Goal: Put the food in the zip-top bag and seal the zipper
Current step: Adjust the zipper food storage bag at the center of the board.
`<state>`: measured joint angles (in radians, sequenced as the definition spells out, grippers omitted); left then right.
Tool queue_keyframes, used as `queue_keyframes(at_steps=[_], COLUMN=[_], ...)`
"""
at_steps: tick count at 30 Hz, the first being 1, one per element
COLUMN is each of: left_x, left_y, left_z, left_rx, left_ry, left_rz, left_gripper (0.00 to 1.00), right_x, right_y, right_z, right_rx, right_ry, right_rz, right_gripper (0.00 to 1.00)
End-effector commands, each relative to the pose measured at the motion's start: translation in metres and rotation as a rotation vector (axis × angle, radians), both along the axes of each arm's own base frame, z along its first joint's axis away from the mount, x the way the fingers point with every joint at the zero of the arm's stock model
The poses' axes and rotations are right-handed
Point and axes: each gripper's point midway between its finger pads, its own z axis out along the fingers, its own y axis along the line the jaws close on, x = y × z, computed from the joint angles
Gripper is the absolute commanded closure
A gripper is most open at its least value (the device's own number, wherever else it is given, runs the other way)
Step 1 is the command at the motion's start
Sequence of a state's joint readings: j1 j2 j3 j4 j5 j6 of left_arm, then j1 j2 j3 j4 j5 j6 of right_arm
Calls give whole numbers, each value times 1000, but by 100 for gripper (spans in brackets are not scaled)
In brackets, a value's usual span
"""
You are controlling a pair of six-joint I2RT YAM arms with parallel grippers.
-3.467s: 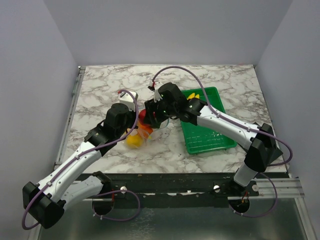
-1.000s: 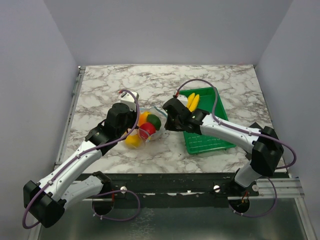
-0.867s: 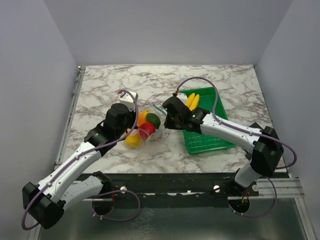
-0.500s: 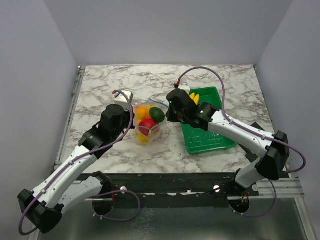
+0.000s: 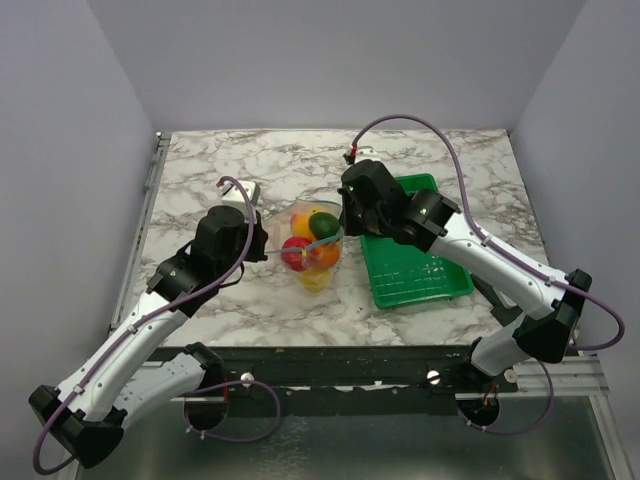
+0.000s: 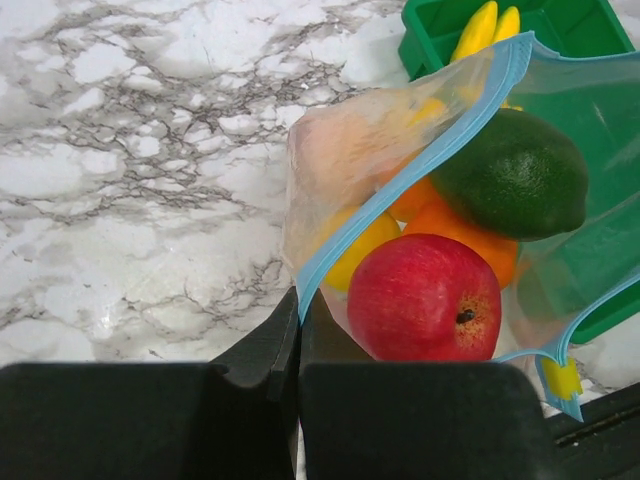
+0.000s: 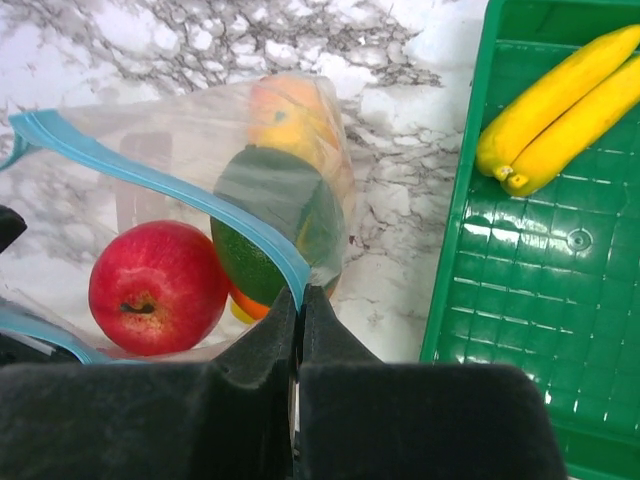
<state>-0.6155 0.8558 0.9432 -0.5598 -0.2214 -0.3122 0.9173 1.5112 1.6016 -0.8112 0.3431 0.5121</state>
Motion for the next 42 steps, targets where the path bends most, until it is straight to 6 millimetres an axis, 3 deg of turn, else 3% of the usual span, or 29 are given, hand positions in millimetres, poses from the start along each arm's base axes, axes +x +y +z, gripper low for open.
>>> queue_keyframes(at_steps=[1, 5, 7, 10, 16, 19, 22, 28, 31, 35, 42], left_x=[-9, -10, -10, -7, -1, 0, 0, -3, -4, -2, 8], left_y=[-7, -16, -17, -19, -18, -18, -16, -12, -11, -13, -13], left_z=[-26, -71, -81, -68, -7, -1, -17, -57, -73, -64, -5], left_rx=[-20, -20, -14, -23, -76, -80, -61, -16, 5, -3, -40], left_ry=[116, 244, 272, 241, 98, 89, 121, 189, 220, 197, 59], left_rz=[-5, 10, 19, 5, -12, -6, 9, 30, 32, 24, 13], left_gripper=[100, 100, 100, 100, 100, 100, 100, 100, 100, 100, 100], right_x=[-15, -22, -22, -17, -5, -5, -5, -16, -21, -16, -7], right_y=[-1, 4, 4, -3, -16, -17, -14, -2, -2, -6, -4], right_z=[-35, -80, -83, -62, 17, 34, 17, -64, -77, -54, 5], right_rx=[-75, -105, -112, -108, -57, -36, -45, -74, -83, -66, 26], right_ry=[83, 178, 186, 134, -37, -66, -40, 114, 153, 96, -18], right_rz=[71, 76, 70, 49, 21, 24, 24, 37, 38, 28, 17], right_gripper=[99, 99, 99, 99, 99, 99, 99, 99, 99, 99, 99])
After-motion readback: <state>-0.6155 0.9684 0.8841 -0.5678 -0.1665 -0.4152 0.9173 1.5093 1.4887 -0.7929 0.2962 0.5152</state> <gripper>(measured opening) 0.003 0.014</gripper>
